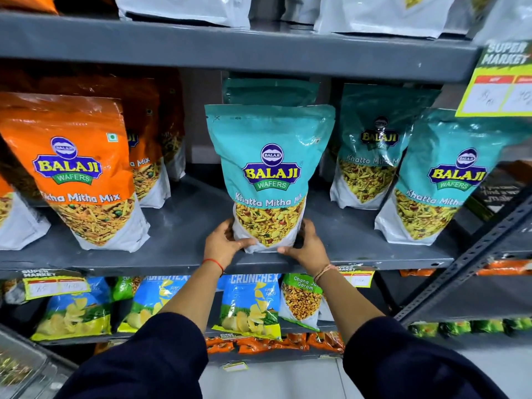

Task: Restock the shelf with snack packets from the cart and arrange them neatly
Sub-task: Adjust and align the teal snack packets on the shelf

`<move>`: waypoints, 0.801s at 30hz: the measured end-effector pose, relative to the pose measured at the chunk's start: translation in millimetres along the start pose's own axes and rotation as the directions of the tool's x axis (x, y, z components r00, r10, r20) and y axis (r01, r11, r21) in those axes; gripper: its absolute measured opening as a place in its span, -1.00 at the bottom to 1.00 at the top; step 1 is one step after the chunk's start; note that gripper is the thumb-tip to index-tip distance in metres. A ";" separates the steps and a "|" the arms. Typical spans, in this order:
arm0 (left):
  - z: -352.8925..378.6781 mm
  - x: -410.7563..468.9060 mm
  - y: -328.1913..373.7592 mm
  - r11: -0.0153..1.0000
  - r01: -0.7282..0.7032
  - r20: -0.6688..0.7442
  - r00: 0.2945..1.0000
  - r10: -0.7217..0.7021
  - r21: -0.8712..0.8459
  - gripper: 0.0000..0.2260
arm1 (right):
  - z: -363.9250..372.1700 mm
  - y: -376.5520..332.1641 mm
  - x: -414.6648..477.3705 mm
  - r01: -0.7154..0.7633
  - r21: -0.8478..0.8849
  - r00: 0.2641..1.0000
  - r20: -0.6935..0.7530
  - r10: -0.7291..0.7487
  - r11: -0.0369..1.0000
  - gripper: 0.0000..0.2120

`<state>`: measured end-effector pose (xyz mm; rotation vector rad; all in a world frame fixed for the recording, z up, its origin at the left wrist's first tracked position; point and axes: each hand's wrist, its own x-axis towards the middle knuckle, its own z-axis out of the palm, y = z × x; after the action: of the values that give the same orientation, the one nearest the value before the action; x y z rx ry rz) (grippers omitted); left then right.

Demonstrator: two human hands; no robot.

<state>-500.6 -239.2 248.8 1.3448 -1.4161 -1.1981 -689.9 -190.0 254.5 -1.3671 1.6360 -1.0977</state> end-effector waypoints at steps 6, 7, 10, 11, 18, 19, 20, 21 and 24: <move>50.3 -63.1 -2.8 0.784 -0.324 -0.316 0.782 0.537 0.529 -0.43 | -53.4 37.4 -37.1 0.076 -0.006 0.766 -0.640 -0.062 0.997 -0.45; 70.3 -70.1 2.5 0.733 -0.408 -0.233 0.765 0.600 0.545 -0.43 | -68.5 47.6 -39.8 0.071 -0.038 0.676 -0.733 -0.076 0.997 -0.44; 132.8 -65.6 21.7 0.703 -0.547 0.016 0.794 0.607 0.455 -0.46 | -120.7 67.5 -34.1 0.030 -0.028 0.511 -0.859 -0.039 0.999 -0.40; 151.7 -59.0 31.3 0.755 -0.527 0.078 0.836 0.544 0.390 -0.44 | -136.5 68.8 -28.9 0.024 0.011 0.496 -0.869 -0.003 1.000 -0.41; 264.7 12.4 94.2 0.998 -0.045 0.384 0.923 0.024 0.046 -0.23 | -215.6 98.1 13.8 -0.050 0.307 0.624 -0.733 0.270 0.950 -0.53; 275.5 19.1 98.6 0.999 -0.003 0.416 0.909 -0.017 0.048 -0.24 | -223.2 101.5 16.4 -0.062 0.340 0.645 -0.704 0.298 0.938 -0.54; 284.0 25.5 99.2 0.998 0.015 0.433 0.901 -0.038 0.056 -0.23 | -229.6 103.1 18.1 -0.074 0.358 0.674 -0.670 0.311 0.931 -0.56; 290.2 30.9 97.4 0.998 0.031 0.448 0.893 -0.056 0.063 -0.21 | -235.7 106.7 20.1 -0.096 0.359 0.708 -0.631 0.317 0.928 -0.58; 300.1 39.3 89.5 0.996 0.043 0.456 0.887 -0.073 0.076 -0.13 | -248.4 115.4 19.8 -0.159 0.279 0.788 -0.541 0.292 0.947 -0.59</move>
<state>-815.0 -252.0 272.8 1.1974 -1.7633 -1.5979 -962.8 -162.4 239.6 -0.6871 1.9616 -1.5918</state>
